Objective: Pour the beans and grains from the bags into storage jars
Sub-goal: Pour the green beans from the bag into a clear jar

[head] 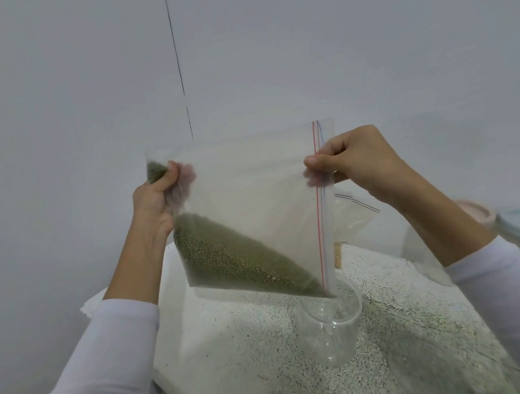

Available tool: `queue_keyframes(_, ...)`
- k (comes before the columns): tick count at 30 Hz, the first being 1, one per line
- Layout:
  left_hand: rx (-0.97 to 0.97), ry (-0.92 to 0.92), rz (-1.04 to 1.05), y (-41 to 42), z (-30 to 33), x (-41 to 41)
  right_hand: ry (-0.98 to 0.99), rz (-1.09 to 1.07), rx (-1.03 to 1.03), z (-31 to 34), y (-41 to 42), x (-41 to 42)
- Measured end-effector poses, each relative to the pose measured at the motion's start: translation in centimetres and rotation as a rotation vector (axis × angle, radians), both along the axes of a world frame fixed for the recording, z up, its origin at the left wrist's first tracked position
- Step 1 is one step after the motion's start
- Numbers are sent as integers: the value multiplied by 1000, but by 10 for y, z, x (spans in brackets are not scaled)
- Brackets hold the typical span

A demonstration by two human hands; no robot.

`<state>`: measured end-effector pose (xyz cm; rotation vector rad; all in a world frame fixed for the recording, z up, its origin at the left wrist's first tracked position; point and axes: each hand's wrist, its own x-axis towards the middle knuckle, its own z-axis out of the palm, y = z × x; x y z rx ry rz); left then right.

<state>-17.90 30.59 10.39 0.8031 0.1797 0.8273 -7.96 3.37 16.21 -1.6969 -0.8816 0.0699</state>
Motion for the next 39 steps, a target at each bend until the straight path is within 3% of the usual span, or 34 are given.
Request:
queue_keyframes(5, 29, 0, 1, -1, 1, -4, 49, 72, 7, -1, -7, 0)
queue_keyframes(17, 90, -11, 39, -14, 10, -11, 172, -71, 225, -10, -11, -9)
queue_keyframes(39, 113, -5, 98, -22, 18, -18, 116, -183, 218, -13, -11, -9)
